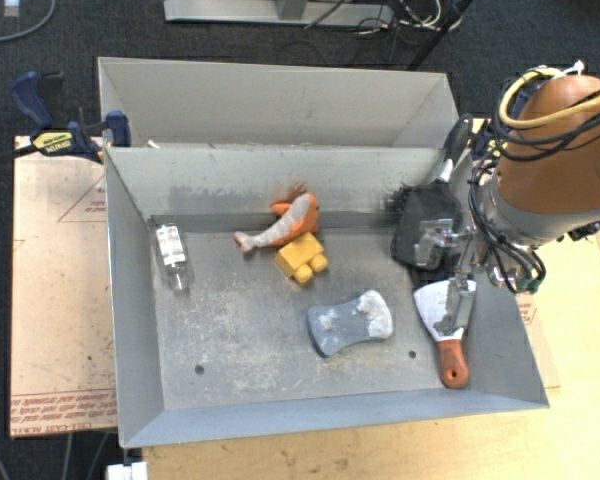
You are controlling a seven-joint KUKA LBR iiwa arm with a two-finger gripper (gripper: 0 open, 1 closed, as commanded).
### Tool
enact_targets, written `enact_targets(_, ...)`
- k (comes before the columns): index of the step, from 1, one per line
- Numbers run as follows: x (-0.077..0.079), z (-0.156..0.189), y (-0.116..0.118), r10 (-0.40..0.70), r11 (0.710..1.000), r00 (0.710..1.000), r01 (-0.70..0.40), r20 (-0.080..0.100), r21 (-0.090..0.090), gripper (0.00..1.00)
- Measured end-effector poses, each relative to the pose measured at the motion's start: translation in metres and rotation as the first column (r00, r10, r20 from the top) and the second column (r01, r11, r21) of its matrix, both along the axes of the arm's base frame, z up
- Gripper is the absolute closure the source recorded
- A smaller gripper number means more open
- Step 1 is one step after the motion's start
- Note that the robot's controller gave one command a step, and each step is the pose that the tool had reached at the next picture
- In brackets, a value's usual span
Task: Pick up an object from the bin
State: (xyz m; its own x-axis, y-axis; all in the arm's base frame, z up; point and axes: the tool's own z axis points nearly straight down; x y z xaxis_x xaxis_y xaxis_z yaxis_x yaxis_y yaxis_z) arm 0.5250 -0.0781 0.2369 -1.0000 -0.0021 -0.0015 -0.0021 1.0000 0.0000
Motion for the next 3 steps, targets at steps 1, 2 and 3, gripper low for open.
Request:
enact_targets(1,0.0,0.0,0.0,0.0,1.0,1.0,0.0,0.0,0.0,0.0)
enact_targets(2,-0.004,0.011,0.053,0.041,0.999,0.999,-0.041,0.001,0.0,0.0)
enact_targets(3,0.01,0.009,0.075,0.25,0.968,0.968,-0.25,0.004,0.001,0.0)
